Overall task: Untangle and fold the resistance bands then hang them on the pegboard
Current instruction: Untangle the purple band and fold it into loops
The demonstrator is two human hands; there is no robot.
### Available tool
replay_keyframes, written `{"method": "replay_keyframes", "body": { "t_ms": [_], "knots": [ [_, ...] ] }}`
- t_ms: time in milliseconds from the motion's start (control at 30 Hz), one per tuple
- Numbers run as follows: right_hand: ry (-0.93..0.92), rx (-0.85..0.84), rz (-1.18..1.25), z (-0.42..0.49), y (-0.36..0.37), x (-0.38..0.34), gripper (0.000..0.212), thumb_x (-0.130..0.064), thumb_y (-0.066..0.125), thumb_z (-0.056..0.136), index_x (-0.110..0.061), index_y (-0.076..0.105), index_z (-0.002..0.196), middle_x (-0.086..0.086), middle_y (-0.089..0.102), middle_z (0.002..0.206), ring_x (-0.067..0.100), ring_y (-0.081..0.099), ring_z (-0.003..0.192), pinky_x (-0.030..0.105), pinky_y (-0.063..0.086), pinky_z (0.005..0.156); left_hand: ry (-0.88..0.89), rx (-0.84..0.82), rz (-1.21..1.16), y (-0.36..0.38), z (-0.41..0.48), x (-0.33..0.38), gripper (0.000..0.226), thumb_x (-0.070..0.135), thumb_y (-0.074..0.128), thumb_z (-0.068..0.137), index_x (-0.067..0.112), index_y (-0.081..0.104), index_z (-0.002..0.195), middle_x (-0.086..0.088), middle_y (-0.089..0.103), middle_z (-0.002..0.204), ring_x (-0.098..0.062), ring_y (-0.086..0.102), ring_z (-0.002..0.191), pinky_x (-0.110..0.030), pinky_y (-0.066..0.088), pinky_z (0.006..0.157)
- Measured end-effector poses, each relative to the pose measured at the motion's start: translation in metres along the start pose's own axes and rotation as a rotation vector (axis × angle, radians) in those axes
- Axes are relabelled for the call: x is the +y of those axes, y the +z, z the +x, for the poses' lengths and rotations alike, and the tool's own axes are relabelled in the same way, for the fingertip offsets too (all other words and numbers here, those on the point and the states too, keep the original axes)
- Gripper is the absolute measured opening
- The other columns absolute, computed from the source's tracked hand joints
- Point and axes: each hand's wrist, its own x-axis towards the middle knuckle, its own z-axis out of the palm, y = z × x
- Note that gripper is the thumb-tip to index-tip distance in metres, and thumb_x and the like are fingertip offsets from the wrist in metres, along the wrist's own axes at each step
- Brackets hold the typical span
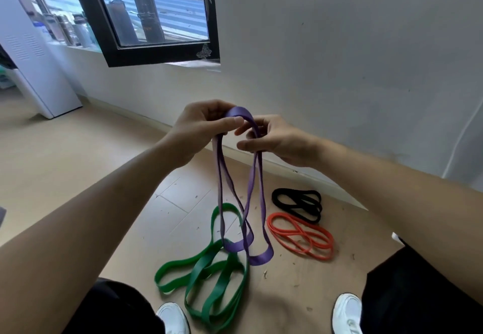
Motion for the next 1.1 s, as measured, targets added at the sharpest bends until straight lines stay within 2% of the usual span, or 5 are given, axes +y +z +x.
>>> {"method": "replay_keyframes", "body": {
  "t_ms": [233, 467, 633, 967, 1100],
  "knots": [
    [-0.05, 0.138, 0.027, 0.006, -0.01, -0.024, 0.025, -0.014, 0.072, 0.092, -0.002, 0.067, 0.112, 0.0, 0.055, 0.079, 0.008, 0.046, 0.068, 0.03, 0.034, 0.067, -0.014, -0.003, -0.02, -0.009, -0.001, 0.003, 0.036, 0.022, 0.075, 0.084, 0.009, 0.07, 0.117, -0.002, 0.069, 0.089, -0.006, 0.06, 0.074, -0.018, 0.049, 0.07],
    [0.028, -0.038, 0.094, 0.005, 0.004, -0.014, 0.042, -0.007, 0.075, 0.086, -0.006, 0.062, 0.126, 0.009, 0.065, 0.101, 0.02, 0.064, 0.091, 0.038, 0.05, 0.09, -0.027, 0.005, -0.068, -0.007, -0.004, 0.005, 0.036, 0.017, 0.073, 0.088, 0.002, 0.067, 0.12, -0.011, 0.072, 0.098, -0.015, 0.068, 0.083, -0.024, 0.054, 0.076],
    [0.021, -0.091, 0.219, 0.007, 0.019, -0.003, 0.051, -0.005, 0.076, 0.085, -0.003, 0.059, 0.132, 0.021, 0.066, 0.127, 0.034, 0.063, 0.121, 0.046, 0.046, 0.111, -0.049, -0.001, -0.168, -0.006, -0.006, 0.004, 0.044, 0.024, 0.074, 0.083, 0.003, 0.066, 0.12, -0.011, 0.073, 0.101, -0.024, 0.071, 0.09, -0.032, 0.056, 0.082],
    [0.131, -0.023, 0.159, 0.004, 0.051, 0.002, 0.043, -0.015, 0.079, 0.084, -0.009, 0.063, 0.124, 0.011, 0.072, 0.118, 0.024, 0.068, 0.112, 0.039, 0.05, 0.103, -0.031, 0.126, -0.544, -0.006, -0.004, 0.02, 0.024, 0.015, 0.067, 0.089, 0.005, 0.067, 0.112, -0.003, 0.066, 0.086, -0.02, 0.064, 0.085, -0.036, 0.057, 0.092],
    [0.131, 0.007, 0.193, 0.003, 0.062, -0.001, 0.036, -0.014, 0.08, 0.084, -0.01, 0.065, 0.116, 0.006, 0.072, 0.099, 0.019, 0.071, 0.095, 0.03, 0.054, 0.086, -0.022, 0.173, -0.675, -0.012, -0.003, 0.025, 0.018, 0.011, 0.062, 0.096, 0.004, 0.065, 0.112, -0.002, 0.067, 0.083, -0.02, 0.063, 0.087, -0.037, 0.057, 0.096]
  ]
}}
